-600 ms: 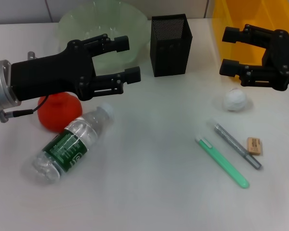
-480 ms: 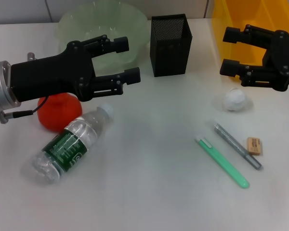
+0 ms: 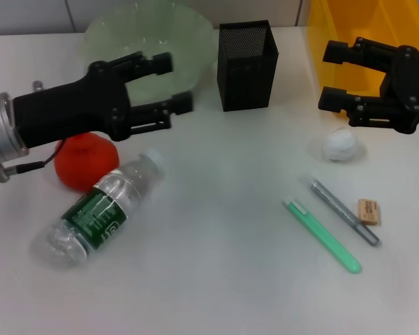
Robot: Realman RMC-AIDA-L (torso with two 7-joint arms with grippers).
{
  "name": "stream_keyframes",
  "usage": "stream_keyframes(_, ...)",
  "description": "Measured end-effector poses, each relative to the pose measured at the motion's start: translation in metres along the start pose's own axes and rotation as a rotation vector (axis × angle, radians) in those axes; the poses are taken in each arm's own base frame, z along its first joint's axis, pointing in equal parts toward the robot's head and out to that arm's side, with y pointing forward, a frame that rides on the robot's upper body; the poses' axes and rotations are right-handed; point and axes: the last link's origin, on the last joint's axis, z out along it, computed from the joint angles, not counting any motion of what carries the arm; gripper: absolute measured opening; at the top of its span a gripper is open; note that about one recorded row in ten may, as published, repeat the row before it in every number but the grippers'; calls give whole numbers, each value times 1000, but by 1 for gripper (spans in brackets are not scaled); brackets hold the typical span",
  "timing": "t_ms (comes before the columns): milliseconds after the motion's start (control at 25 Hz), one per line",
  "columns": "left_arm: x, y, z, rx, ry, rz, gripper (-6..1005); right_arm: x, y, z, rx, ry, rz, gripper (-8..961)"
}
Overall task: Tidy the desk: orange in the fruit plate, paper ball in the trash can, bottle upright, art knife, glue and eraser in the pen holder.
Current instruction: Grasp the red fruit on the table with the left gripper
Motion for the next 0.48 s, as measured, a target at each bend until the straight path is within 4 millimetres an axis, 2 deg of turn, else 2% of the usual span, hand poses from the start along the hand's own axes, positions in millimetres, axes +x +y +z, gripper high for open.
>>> stream_keyframes(80, -16, -9, -14, 110, -59, -17, 809, 0, 0, 0, -1, 0, 0, 842)
stream_keyframes(120, -16, -9, -14, 110, -59, -17, 809, 0, 0, 0, -1, 0, 0, 842)
stream_keyframes(280, -42, -18, -39, 266, -157, -50, 809, 0, 0, 0, -3, -1, 0, 842)
stream_keyframes(320, -42, -18, -39, 266, -157, -50, 809, 0, 0, 0, -3, -1, 0, 842)
stream_keyframes(480, -59, -22, -59, 373, -210, -64, 808, 0, 0, 0, -1, 0, 1, 841)
